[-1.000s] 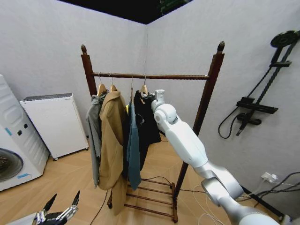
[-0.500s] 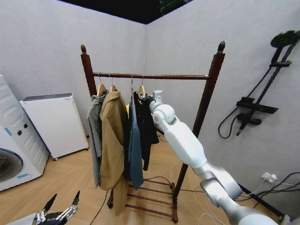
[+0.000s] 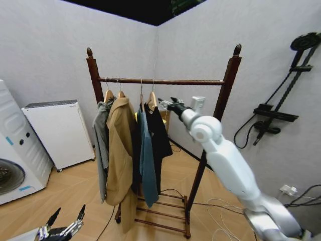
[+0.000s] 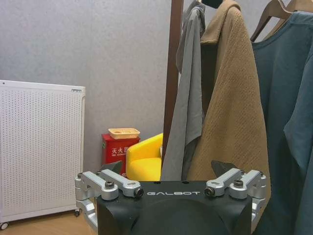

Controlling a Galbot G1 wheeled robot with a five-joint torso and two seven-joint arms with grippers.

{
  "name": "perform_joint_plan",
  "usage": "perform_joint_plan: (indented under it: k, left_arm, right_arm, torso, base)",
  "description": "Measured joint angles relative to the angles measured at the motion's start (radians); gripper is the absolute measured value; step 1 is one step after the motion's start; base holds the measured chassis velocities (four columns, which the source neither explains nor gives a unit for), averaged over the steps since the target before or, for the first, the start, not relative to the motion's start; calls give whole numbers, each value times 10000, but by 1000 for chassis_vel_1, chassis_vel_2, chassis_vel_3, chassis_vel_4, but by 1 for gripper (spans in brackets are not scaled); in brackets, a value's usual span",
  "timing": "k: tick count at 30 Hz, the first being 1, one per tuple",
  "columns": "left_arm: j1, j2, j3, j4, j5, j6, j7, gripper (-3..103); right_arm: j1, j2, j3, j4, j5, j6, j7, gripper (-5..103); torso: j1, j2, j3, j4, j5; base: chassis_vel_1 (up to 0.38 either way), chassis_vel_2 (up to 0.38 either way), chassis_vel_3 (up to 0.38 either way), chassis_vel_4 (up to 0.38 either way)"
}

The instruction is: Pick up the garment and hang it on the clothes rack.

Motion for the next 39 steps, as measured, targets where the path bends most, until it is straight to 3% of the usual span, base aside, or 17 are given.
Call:
perform_joint_plan:
  k: [3,5,6,7,8,9,11,12,13,14,17,18,19,21,25,39]
  left_arm:
    - [0,1,0,0,0,0,2,100]
    - [0,1,0,0,0,0,1,100]
    - [0,1,0,0,0,0,1,100]
    - [0,2,0,0,0,0,0,100]
    - [0,1,0,0,0,0,5,100]
    - [0,1,0,0,0,0,5,100]
    - [0,1,0,0,0,0,-2,100]
    - [0,1,0,0,0,0,-2,100]
    - [0,1,0,0,0,0,0,100]
    - [0,1,0,0,0,0,0,100]
    - [0,1,0,0,0,1,1,100]
    - [0,1,0,0,0,1,1,100]
    - [0,2,0,0,0,1,1,100]
    - [0,1,-1,0,1,0,-2,100]
    - [0,1,0,0,0,0,0,100]
    - [0,1,0,0,0,0,0,100]
  right_arm:
    - [-1016,-395,618,614,38,-57,-27,98]
    - [-2994,-689,1855,1495,-232,119,-113,100]
    - [-2994,-689,1855,1495,-232,119,-113,100]
    - [-3975,-667,2523,1841,-407,188,-277,100]
    - [-5448,-518,3362,2230,-1098,385,-882,100]
    - [-5448,-518,3362,2230,-1098,385,-882,100]
    - [-7336,-200,4441,2510,-3095,1187,-2184,100]
    - [-7336,-200,4441,2510,-3095,1187,-2184,100]
    - [-8187,46,4856,2624,-4067,1664,-2624,100]
    - [-8187,46,4856,2624,-4067,1664,-2624,100]
    - [-10139,1380,5445,2516,-6542,3285,-3403,100]
    - [-10139,1380,5445,2516,-6542,3285,-3403,100]
    - [-10326,1947,5550,2359,-7487,3839,-3634,100]
    - [-10558,2674,5529,2255,-8080,4310,-3677,100]
    - [-10775,3024,5388,2221,-7919,4378,-3437,100]
    - [-10806,3165,5234,1954,-7605,4854,-2804,100]
  torso:
    - [-2,0,0,0,2]
    - [-2,0,0,1,4]
    - [-2,0,0,1,4]
    - [-3,0,0,1,2]
    - [-2,0,0,2,0]
    - [-2,0,0,2,0]
    - [-2,0,0,-1,6]
    - [-2,0,0,-1,6]
    - [-3,0,-1,-2,-3]
    - [-3,0,-1,-2,-3]
    - [-3,1,0,1,-5]
    - [-3,1,0,1,-5]
    - [-3,1,0,0,0]
    - [-3,-1,1,0,3]
    - [-3,-1,1,2,-4]
    - [1,-2,2,3,-2]
  base:
    - [0,0,0,0]
    - [0,0,0,0]
    - [0,0,0,0]
    - [0,0,0,0]
    - [0,0,0,0]
    - [0,0,0,0]
    - [0,0,0,0]
    - [0,0,0,0]
    - [0,0,0,0]
    - [0,0,0,0]
    - [0,0,0,0]
    - [0,0,0,0]
    - [0,0,0,0]
    - [0,0,0,0]
    - [0,0,0,0]
    - [-6,-25,-22,-6]
